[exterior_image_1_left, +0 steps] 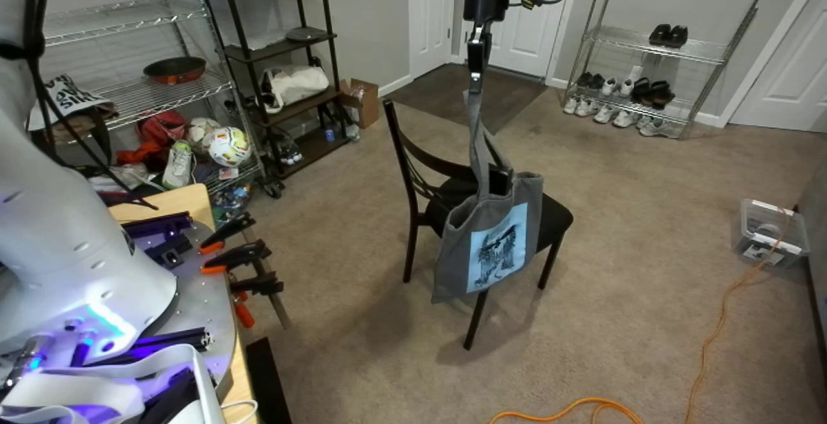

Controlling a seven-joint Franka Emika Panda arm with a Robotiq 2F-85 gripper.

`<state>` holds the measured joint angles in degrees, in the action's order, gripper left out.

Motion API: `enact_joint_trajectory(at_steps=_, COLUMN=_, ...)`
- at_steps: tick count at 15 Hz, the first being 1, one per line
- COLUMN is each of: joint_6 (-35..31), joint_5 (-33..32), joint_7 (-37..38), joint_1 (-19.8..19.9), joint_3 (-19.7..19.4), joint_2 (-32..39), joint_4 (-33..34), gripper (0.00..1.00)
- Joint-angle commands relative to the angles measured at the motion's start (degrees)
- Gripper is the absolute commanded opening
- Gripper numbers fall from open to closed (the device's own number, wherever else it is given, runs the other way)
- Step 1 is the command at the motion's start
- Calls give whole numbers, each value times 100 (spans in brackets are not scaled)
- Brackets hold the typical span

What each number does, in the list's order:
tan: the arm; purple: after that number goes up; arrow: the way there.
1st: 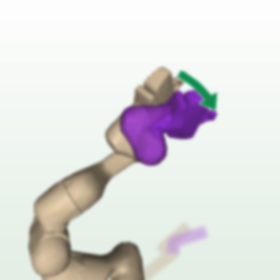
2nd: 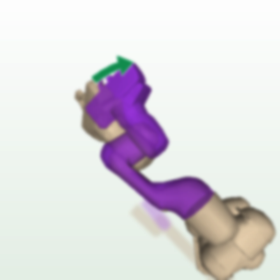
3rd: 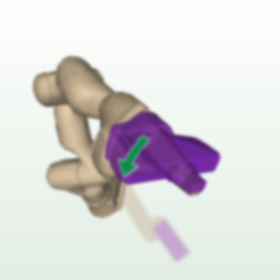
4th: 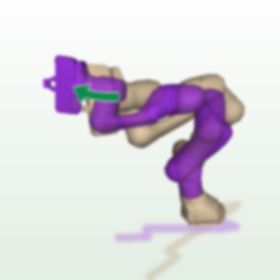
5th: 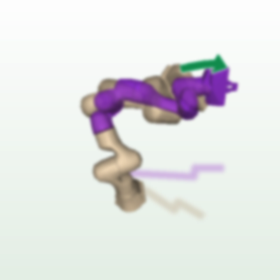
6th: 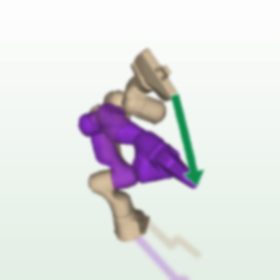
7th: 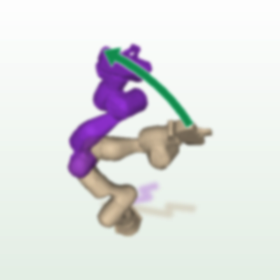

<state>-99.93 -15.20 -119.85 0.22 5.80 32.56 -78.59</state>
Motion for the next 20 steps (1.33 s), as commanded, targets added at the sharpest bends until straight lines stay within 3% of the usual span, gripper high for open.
enact_joint_trajectory(at_steps=1, joint_6=-233, joint_5=38, joint_7=-234, joint_1=-53, joint_3=43, joint_2=-374, joint_4=-583, gripper=2)
enact_joint_trajectory(at_steps=7, joint_6=-257, joint_5=125, joint_7=-245, joint_1=-10, joint_3=54, joint_2=-402, joint_4=-753, gripper=2)
enact_joint_trajectory(at_steps=8, joint_6=-22, joint_5=29, joint_7=-14, joint_1=-128, joint_3=-11, joint_2=-102, joint_4=-351, gripper=2)
enact_joint_trajectory(at_steps=9, joint_6=-22, joint_5=28, joint_7=-14, joint_1=-129, joint_3=-17, joint_2=-92, joint_4=-352, gripper=6)
enact_joint_trajectory(at_steps=20, joint_6=-21, joint_5=25, joint_7=-12, joint_1=-139, joint_3=-28, joint_2=-51, joint_4=-335, gripper=6)
